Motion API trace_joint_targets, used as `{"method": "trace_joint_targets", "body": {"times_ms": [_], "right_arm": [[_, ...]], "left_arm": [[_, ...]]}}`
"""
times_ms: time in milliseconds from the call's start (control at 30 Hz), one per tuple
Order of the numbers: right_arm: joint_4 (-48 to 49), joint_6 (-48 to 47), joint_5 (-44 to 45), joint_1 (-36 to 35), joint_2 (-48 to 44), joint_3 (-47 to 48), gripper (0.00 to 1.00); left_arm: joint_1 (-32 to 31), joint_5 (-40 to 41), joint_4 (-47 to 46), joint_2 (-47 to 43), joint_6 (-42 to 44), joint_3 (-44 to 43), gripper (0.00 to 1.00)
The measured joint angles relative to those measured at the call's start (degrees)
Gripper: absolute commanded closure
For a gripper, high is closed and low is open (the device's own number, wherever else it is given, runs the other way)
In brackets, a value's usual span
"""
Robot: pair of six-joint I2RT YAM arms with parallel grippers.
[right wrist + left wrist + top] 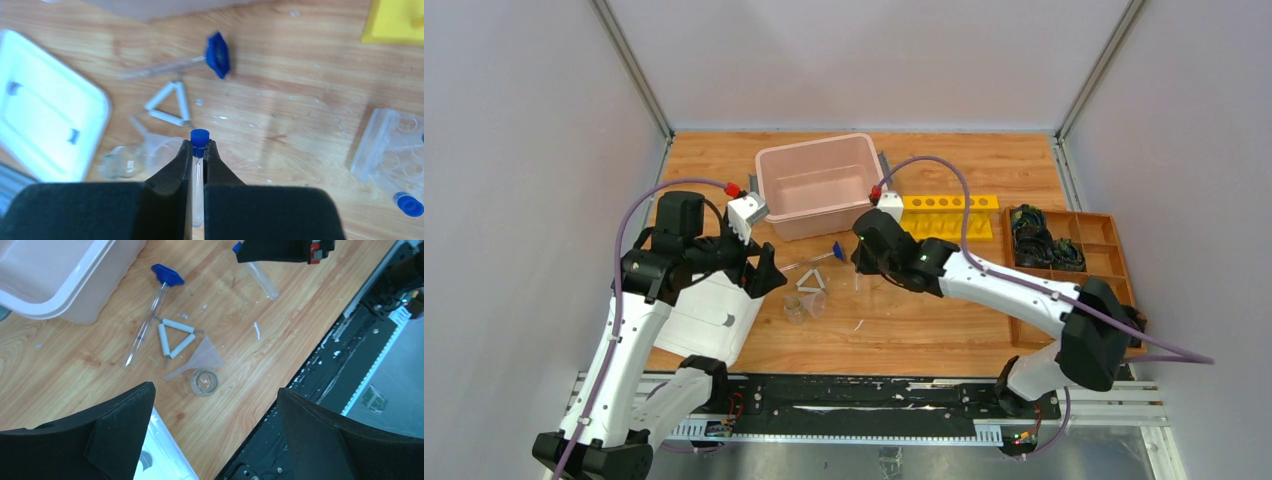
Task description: Organize the chemistry lab equipment
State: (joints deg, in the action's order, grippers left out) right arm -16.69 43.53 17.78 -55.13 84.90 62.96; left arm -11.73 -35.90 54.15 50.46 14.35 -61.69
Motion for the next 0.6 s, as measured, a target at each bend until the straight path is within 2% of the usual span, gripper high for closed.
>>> {"method": "trace_joint_targets", "body": {"times_ms": [167,267,400,600], "right_arm": [[2.01,0.7,0.74,-2.47,-3.78,4.15,1.0],[3.98,0.7,0.72,-4.52,-3.52,7.15,1.0],[6.38,0.66,0.74,-6.93,-2.36,10.67,1.0],[10.51,0.11,0.79,-9.64,-0.85,11.91,1.0]], "left_arm": [[0.0,-4.76,-0.02,0.31,-1.57,-0.04,0.13],[0.0,-9.01,-0.02,1.31,-3.08,-0.04,0.22],[0.0,-12.46,-0.02,3.15,-4.7,-0.02,0.28],[0.0,-16.0,-0.15,5.4,-5.99,0.28,0.43]]}}
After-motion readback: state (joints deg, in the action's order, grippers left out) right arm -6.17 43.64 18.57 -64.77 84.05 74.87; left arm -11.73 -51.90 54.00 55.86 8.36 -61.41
